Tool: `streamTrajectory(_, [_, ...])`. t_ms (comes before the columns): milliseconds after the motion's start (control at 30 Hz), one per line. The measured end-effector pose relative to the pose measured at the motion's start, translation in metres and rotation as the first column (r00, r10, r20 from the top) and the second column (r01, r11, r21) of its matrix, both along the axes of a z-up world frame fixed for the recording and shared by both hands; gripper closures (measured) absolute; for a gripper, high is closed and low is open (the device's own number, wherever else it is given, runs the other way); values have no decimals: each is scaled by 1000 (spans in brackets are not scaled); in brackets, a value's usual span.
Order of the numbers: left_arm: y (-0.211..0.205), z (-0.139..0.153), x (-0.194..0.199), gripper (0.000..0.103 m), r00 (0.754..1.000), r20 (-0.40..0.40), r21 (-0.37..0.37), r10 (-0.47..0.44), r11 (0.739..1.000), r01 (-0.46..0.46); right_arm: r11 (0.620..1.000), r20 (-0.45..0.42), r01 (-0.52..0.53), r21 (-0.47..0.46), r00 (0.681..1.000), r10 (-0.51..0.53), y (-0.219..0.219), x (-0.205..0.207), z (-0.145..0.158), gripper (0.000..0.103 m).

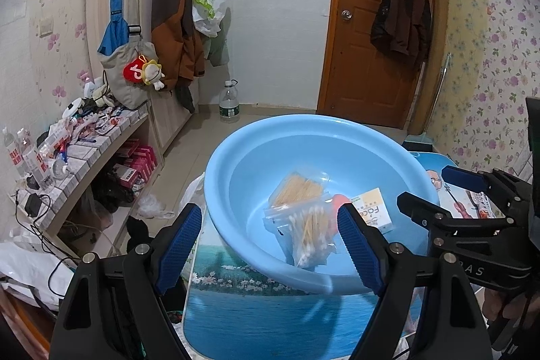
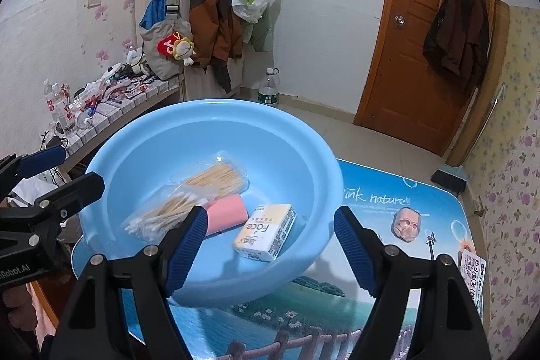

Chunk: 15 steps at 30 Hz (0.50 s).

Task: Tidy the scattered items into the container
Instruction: 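Withdraw both grippers from the basin back over the table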

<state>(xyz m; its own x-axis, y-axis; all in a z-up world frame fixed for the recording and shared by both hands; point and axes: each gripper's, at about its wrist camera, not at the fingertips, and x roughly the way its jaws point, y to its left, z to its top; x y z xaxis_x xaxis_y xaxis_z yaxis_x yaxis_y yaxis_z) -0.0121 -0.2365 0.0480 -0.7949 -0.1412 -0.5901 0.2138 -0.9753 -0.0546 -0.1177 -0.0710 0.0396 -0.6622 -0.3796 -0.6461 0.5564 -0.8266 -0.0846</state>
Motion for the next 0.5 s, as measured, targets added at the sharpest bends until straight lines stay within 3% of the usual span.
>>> streamTrajectory(500, [33,14,4,19,999,-12,-25,-40,999,39,998,-16,63,-23,998,-63,40,4,12,24])
